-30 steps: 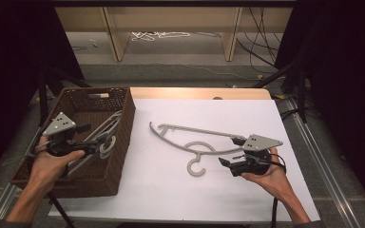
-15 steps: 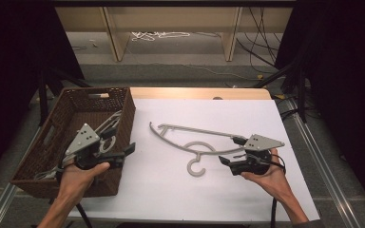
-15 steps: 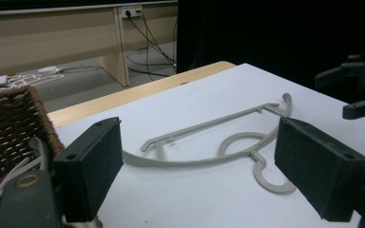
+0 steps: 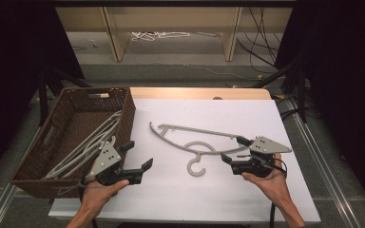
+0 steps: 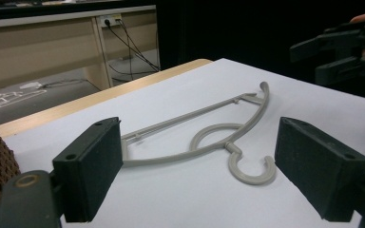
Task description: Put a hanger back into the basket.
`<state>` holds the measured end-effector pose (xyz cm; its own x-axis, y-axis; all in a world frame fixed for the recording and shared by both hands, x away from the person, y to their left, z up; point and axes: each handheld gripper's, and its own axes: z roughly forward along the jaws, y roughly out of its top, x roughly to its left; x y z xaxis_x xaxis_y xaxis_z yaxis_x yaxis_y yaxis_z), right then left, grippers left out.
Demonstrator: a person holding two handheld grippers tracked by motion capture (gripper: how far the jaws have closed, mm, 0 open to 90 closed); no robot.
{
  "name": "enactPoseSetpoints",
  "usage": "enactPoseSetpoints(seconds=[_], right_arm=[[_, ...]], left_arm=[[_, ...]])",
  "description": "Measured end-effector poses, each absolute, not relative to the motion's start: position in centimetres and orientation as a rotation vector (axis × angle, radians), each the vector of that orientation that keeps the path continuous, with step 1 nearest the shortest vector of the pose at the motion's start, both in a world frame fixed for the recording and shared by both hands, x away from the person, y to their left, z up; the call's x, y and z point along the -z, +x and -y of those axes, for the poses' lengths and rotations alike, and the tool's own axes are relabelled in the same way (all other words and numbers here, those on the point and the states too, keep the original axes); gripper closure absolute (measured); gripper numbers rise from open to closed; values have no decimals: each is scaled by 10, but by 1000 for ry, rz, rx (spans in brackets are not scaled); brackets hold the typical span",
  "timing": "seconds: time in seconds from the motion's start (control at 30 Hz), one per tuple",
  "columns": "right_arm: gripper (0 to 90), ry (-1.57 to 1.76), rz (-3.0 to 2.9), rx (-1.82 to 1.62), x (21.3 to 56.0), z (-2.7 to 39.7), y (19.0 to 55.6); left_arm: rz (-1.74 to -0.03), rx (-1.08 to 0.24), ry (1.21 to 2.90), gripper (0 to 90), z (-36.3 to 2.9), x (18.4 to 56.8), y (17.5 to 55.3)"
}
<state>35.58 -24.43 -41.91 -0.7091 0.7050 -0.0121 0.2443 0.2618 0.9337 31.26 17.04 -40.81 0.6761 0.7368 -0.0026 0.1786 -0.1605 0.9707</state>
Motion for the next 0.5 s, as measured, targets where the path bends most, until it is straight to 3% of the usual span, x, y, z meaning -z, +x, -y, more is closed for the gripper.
enactPoseSetpoints(seconds=[0.5], right_arm=[[163, 886, -2071, -1474, 426, 244, 349]], left_arm=[[-765, -580, 1682, 161, -182, 424, 307]])
